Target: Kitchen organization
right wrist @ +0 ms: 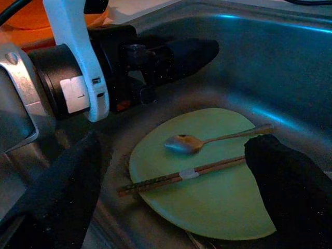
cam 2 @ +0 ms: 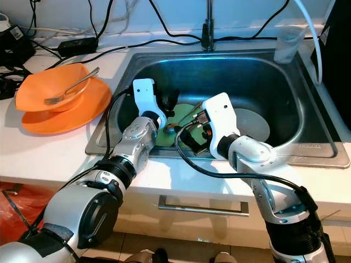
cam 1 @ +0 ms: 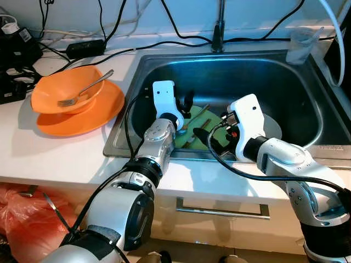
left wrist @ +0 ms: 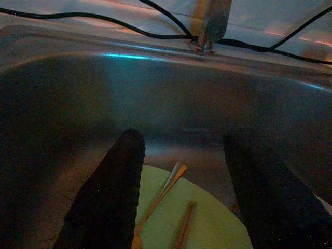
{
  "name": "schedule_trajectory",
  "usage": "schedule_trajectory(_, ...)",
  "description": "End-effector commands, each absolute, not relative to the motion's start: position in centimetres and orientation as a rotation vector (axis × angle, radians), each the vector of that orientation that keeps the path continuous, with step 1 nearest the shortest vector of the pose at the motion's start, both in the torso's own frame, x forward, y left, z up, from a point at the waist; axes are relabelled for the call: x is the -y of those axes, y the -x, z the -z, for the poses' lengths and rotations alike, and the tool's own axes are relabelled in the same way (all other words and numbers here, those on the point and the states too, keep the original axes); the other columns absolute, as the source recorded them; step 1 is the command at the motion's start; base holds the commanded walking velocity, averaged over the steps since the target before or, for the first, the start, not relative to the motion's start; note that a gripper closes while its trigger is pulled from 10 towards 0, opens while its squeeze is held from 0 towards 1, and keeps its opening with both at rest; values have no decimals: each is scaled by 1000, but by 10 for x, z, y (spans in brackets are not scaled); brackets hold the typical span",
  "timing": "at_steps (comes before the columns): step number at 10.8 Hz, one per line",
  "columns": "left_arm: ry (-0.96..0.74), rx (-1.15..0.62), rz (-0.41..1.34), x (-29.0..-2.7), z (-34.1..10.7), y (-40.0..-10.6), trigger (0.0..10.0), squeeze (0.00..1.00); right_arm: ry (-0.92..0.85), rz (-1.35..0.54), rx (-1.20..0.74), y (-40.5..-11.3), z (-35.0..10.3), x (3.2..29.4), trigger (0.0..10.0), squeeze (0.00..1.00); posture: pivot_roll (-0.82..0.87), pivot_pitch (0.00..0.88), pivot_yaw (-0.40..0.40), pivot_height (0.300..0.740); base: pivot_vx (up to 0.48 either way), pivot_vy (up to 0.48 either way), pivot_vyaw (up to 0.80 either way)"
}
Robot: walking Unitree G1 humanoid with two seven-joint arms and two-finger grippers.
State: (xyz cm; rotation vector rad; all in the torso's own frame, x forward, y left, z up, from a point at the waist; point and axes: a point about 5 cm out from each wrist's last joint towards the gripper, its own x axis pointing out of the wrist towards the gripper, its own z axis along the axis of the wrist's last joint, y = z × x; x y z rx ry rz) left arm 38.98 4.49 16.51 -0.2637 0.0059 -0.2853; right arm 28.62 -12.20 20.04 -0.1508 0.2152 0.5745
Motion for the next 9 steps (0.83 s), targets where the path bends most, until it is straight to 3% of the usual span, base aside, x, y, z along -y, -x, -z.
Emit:
schedule_trajectory(1,250,8,275,-49,-169,-392,10000,1000,152,-583,-213,-286,-199,119,10000,0,-194,108,135,740,0,0,0)
schedule_trajectory(4,204,23,274,-49,-172,-393,10000,1000,152,-586,-209,-286,-199,118,10000,0,-193,102,136,740,0,0,0)
schedule_trajectory(7,28,218,242,-52,-210,-399,10000,1000,156,-590,-204,-288,-199,118,10000,0,-185,97,131,740,0,0,0)
schedule_trajectory(9,1,281,243,-52,-222,-399,10000,1000,156,-594,-201,-288,-199,118,10000,0,-182,91,129,740,0,0,0)
